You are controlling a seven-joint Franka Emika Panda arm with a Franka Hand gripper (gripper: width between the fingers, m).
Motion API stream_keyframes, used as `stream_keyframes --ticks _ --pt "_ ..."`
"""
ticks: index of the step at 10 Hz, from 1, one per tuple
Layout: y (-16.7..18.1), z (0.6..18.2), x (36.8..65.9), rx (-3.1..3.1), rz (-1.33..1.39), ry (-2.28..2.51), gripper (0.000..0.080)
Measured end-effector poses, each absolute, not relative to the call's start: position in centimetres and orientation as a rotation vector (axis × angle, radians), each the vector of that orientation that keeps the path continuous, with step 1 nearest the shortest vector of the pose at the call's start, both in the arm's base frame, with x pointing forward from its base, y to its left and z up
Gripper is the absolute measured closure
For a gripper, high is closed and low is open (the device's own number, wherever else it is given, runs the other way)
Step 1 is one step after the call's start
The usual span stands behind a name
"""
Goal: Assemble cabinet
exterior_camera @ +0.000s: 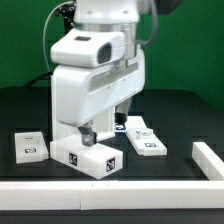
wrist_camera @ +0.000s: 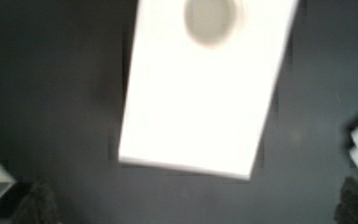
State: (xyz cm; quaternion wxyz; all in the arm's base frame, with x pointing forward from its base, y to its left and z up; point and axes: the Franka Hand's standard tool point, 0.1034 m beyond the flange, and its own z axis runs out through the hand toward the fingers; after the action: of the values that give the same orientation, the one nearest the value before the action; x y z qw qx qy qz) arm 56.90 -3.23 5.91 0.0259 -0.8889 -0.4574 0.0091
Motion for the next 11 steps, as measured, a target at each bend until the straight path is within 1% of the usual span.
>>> stream_keyframes --ticks 2,4,5,9,10,11 --pt "-4.9 4.2 56.0 -2.781 -0.002 -1.270 0.0003" --pt "-4.7 4.3 56.1 -2.780 -0.004 -1.280 0.0003" --pt "-4.6 4.0 56.1 -2.795 -0.007 -1.253 0.0003" --pt "-4.0 1.0 55.7 -2.803 0.008 -1.210 0.0003" --pt "-4.2 0.8 55.7 -2.804 -0.005 -1.220 0.0003" --pt "-4.2 0.8 55.7 -2.805 -0.004 -1.218 0.0044"
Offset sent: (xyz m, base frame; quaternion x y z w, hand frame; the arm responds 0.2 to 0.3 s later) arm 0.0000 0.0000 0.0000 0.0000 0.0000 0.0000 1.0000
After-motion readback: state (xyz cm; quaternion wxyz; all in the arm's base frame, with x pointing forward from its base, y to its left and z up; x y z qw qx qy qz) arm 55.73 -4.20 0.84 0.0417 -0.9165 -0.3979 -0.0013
